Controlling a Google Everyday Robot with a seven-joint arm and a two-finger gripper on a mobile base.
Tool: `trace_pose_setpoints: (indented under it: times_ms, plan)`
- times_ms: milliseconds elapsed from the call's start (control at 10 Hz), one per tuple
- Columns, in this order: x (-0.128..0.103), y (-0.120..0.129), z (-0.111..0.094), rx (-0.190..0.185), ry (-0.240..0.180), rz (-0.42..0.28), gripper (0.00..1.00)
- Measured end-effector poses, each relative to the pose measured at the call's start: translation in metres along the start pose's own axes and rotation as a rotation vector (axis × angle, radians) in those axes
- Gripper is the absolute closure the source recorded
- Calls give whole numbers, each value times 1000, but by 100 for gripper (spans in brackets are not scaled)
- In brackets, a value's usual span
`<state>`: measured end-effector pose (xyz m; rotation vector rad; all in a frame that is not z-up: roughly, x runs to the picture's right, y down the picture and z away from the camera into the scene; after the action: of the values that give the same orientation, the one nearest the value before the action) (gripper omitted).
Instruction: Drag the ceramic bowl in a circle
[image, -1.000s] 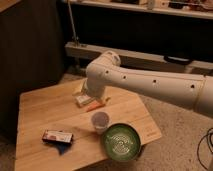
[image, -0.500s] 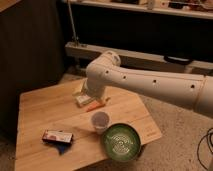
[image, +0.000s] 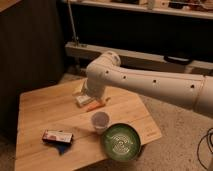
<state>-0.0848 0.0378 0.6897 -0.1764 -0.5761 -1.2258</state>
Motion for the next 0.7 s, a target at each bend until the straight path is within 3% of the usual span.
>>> trace_pose_setpoints:
  times_ms: [700]
  plan:
    - [5,3,-7,-12,17,-20,20]
